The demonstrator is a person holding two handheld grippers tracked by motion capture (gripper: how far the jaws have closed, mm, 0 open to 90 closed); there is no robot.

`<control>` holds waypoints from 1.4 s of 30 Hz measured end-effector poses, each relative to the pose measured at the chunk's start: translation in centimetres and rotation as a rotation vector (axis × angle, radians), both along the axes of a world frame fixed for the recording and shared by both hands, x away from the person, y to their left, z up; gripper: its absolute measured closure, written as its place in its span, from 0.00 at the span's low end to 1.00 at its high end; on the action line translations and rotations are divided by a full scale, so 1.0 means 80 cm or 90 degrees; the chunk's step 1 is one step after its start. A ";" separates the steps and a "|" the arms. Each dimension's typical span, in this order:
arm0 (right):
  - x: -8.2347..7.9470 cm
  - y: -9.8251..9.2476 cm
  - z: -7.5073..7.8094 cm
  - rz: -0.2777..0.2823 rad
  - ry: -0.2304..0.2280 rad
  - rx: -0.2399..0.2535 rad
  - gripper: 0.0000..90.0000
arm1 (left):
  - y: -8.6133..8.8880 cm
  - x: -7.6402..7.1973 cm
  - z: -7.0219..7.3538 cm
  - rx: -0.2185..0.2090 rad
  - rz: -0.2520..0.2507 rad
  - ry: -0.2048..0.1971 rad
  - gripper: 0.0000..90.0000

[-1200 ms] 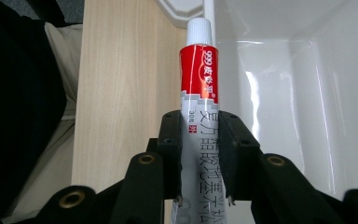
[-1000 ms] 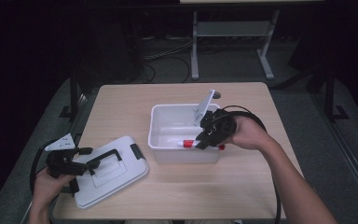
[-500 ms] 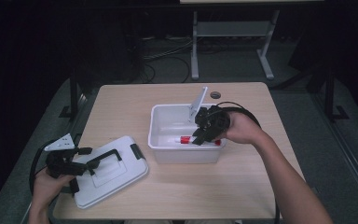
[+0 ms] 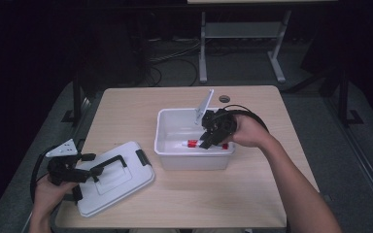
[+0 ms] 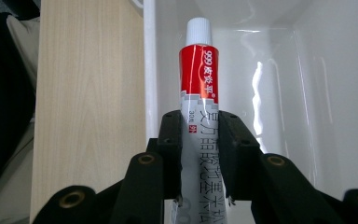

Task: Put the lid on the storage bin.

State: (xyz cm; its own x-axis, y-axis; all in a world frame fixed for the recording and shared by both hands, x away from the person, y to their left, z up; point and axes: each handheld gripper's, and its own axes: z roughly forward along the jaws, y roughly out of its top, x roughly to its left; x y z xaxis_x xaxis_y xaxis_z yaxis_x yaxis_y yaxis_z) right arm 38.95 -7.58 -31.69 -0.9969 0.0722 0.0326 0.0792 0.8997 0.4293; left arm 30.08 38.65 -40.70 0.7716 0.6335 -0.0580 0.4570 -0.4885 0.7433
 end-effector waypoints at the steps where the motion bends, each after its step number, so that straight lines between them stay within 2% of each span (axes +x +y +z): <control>1: 0.000 0.000 0.000 0.000 0.000 0.000 0.80 | 0.000 0.000 0.000 0.000 0.000 0.000 0.33; 18: 0.013 -0.005 -0.023 -0.023 0.020 0.000 0.79 | -0.002 0.001 -0.002 0.006 0.002 0.007 0.32; 31: 0.020 0.003 -0.040 -0.024 0.031 -0.015 0.79 | 0.000 0.000 -0.001 0.002 0.005 0.003 0.33; 39: 0.025 0.005 -0.049 -0.030 0.044 -0.010 0.79 | 0.002 0.000 -0.001 0.001 0.006 0.002 0.33; 42: 0.028 0.002 -0.056 -0.046 0.051 -0.013 0.77 | 0.003 0.000 -0.001 0.001 0.006 0.003 0.32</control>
State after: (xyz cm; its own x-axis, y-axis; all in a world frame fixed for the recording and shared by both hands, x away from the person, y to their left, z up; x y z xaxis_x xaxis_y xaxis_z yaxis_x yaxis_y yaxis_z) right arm 41.15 -7.45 -36.13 -0.9834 0.1448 0.1096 0.1770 0.8986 0.4014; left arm 30.06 38.86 -40.78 0.7650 0.6412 -0.0604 0.4652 -0.4854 0.7402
